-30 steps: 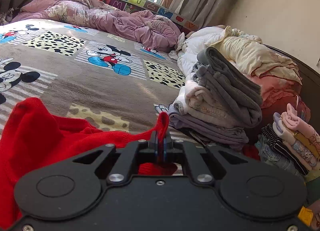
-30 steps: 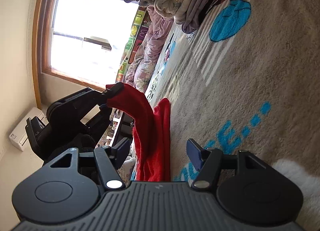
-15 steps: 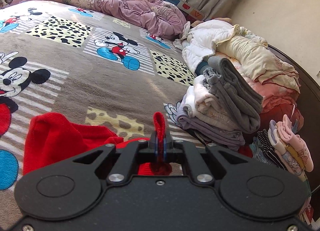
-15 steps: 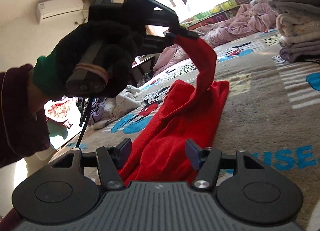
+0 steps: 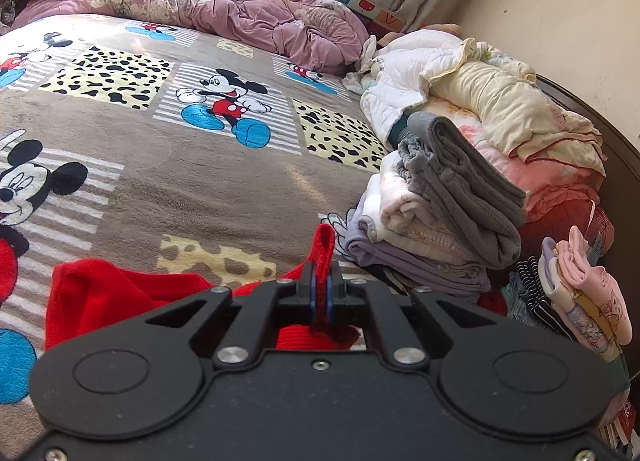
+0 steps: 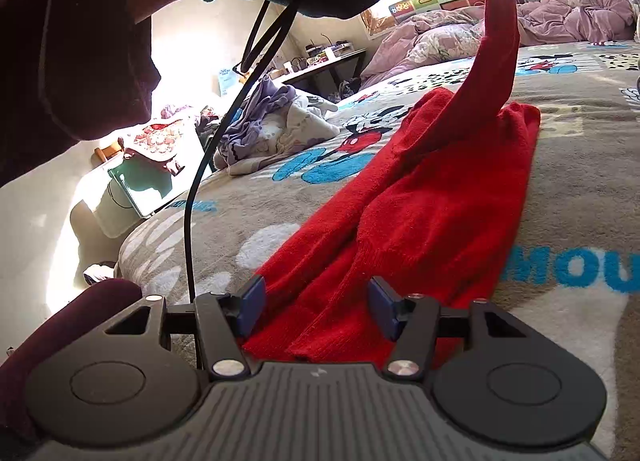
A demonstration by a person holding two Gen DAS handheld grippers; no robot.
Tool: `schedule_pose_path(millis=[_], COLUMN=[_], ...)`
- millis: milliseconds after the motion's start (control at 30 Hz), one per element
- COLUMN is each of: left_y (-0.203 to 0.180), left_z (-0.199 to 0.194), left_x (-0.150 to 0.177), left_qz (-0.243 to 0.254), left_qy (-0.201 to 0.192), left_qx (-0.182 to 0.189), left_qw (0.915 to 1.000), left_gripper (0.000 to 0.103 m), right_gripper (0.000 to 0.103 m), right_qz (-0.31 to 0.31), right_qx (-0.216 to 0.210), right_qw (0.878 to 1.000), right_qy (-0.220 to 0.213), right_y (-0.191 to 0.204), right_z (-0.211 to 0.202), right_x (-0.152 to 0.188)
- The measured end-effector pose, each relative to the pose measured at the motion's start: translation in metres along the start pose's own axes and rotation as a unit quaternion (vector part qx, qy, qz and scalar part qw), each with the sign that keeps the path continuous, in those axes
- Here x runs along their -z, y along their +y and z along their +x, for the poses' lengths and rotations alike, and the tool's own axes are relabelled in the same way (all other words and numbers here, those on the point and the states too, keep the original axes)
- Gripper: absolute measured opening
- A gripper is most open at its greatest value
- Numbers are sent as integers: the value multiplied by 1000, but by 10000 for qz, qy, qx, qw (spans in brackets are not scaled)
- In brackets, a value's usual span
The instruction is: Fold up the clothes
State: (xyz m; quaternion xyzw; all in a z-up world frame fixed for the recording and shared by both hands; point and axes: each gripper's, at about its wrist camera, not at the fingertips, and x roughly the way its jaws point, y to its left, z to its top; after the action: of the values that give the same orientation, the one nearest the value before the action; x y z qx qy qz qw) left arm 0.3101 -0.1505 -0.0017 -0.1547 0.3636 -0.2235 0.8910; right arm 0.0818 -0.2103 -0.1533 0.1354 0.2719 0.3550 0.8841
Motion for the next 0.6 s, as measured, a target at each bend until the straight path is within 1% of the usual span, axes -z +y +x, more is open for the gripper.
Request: schedule_pose_path(millis=[100, 200, 300, 433, 500, 600], left_y=[8, 0, -6, 3, 3, -3], left_z=[-1, 0, 3, 12, 17, 18], left_x=[-1, -10, -16, -13, -10, -9], left_qz=[-296, -165, -83, -451, -543, -500], left_qy=[13, -29, 35, 100, 153, 84], left_qx=[77, 67, -2, 63, 116, 211], left_qw=[9995, 9998, 10000, 9989, 9983, 9985], left_gripper=[1, 1, 1, 1, 1, 1], right_gripper=[58, 59, 58, 58, 58, 58], right_qz=[38, 5, 10, 43, 48, 78], right_qx=[-21, -41, -43, -46, -54, -80], right_qw=[10000, 10000, 10000, 10000, 10000, 9999], right_qy=[-14, 44, 49, 47, 49, 65], right_y=[-1, -1, -1, -2, -2, -3], right_z=[0, 4, 4, 4, 4, 3], right_x=[0, 1, 1, 0, -1, 0])
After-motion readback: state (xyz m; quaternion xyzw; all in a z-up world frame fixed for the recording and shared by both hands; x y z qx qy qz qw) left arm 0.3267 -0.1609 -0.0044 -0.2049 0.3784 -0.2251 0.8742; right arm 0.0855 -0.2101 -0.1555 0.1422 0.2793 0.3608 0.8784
